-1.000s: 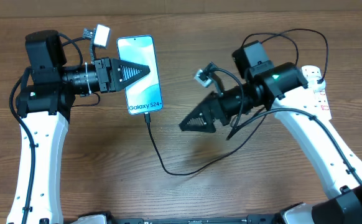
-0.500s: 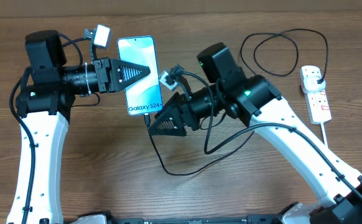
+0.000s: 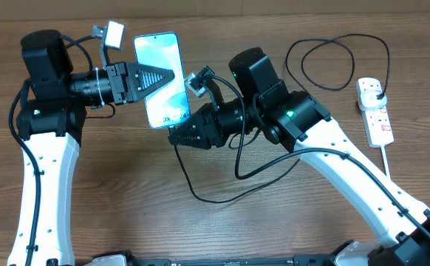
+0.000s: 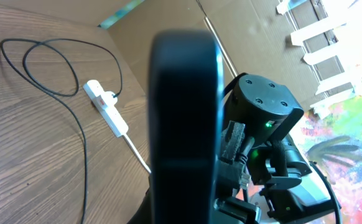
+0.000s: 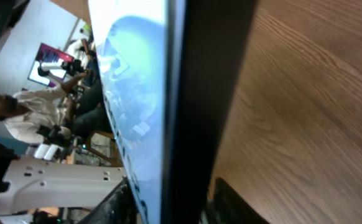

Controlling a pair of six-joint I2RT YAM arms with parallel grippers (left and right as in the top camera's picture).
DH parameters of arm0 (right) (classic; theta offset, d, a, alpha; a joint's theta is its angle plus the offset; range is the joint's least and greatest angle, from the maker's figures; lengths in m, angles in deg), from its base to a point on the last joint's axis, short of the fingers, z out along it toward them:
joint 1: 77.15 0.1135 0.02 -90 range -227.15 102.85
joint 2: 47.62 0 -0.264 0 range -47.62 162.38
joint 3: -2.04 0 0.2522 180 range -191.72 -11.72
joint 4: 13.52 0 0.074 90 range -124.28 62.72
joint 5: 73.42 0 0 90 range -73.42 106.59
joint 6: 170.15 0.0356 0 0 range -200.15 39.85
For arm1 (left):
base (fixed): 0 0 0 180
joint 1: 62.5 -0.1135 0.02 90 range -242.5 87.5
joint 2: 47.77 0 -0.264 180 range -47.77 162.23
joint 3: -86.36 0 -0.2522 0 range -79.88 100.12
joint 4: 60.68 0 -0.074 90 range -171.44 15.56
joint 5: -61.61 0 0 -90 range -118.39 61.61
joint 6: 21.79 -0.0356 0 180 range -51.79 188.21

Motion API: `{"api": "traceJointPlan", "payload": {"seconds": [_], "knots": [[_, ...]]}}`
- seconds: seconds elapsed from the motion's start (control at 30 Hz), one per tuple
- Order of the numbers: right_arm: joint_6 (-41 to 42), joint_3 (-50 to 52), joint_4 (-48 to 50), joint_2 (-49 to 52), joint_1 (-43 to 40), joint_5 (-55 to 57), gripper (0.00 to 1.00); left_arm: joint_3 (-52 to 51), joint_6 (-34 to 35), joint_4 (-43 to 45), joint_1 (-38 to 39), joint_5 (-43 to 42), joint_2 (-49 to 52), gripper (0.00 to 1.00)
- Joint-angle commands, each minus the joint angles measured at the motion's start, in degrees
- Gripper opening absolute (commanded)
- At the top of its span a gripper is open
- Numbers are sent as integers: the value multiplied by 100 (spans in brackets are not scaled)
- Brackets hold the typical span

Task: Plug charger to phone and switch on socket
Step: 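Move the right gripper toward the phone's right edge, then grasp the phone's right edge with the right gripper beside the left gripper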

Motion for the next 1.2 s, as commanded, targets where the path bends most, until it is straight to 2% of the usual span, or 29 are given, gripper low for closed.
{"api": "traceJointPlan", "payload": {"seconds": [0.0,0.1,0.23,0.3,0.67,1.17], "knots": [[92,-42,57,-72,118,44,30,68,234,46,44,-319,-129,4],[92,-42,98,-72,116,44,25,68,251,46,44,-341,-129,4],[94,-42,210,-72,116,42,9,68,249,35,44,-380,-129,4],[96,-42,245,-72,116,42,4,68,245,35,44,-378,-129,4],[525,-42,348,-72,42,-76,4,68,-348,22,44,-815,-129,5],[546,-42,549,-72,39,-85,4,68,-380,-269,46,-885,-129,4]]}}
